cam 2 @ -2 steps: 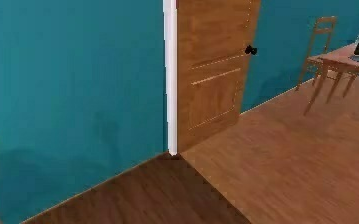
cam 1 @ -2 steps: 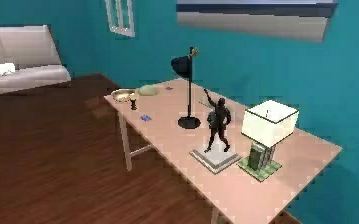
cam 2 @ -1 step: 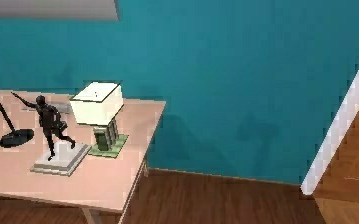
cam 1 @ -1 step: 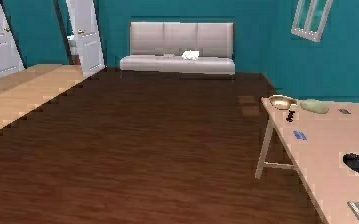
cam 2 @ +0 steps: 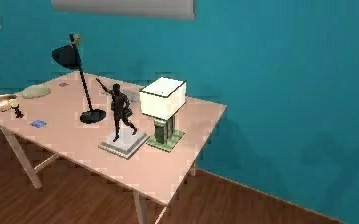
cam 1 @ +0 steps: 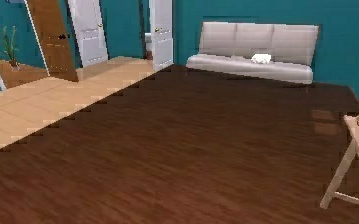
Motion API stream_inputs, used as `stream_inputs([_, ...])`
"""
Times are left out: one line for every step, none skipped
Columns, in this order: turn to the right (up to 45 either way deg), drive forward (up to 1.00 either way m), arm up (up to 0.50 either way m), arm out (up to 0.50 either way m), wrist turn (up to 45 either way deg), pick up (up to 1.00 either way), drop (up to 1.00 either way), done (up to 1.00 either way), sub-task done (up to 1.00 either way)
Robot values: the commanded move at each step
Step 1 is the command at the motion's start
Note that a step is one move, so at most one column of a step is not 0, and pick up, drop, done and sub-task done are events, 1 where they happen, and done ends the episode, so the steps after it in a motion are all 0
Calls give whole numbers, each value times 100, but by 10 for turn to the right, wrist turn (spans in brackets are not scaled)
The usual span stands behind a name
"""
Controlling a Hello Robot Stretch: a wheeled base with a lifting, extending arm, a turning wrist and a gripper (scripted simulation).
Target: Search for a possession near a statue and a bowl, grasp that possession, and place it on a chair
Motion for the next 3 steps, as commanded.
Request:
stream_inputs([0,30,0,0,0,0,0,0,0])
stream_inputs([240,0,0,0,0,0,0,0,0])
stream_inputs([0,60,0,0,0,0,0,0,0])
